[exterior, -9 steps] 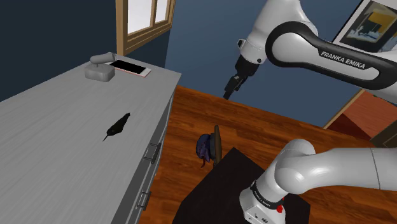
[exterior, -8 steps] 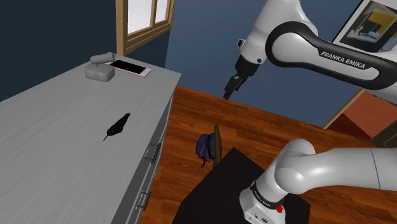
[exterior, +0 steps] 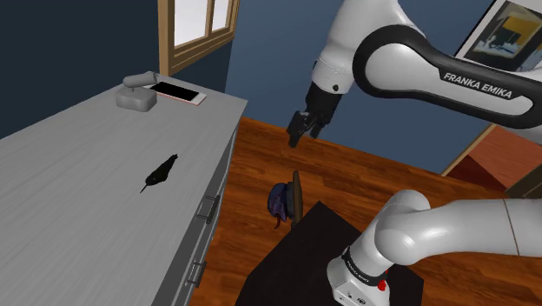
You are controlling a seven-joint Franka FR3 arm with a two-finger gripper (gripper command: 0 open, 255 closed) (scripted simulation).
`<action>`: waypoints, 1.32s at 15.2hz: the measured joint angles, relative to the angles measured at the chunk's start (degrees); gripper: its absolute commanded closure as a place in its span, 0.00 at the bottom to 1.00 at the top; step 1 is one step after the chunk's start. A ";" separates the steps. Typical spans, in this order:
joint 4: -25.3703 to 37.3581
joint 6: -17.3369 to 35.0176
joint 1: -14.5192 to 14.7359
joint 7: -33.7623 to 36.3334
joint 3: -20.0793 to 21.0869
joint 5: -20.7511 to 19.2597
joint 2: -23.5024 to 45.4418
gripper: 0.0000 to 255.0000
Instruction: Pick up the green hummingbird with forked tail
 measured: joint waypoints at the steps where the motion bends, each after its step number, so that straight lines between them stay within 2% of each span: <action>1: 1.11 -0.64 -0.09 2.89 1.58 1.20 0.84 0.00; 7: 7.03 -1.04 -1.55 19.79 10.51 7.25 7.77 0.00; 13: 16.01 -0.25 -4.35 36.92 19.11 10.31 17.96 0.00; 17: 23.20 1.01 -6.39 48.95 25.02 9.70 26.71 0.00; 20: 30.69 1.26 -7.38 59.10 29.57 6.89 35.20 0.00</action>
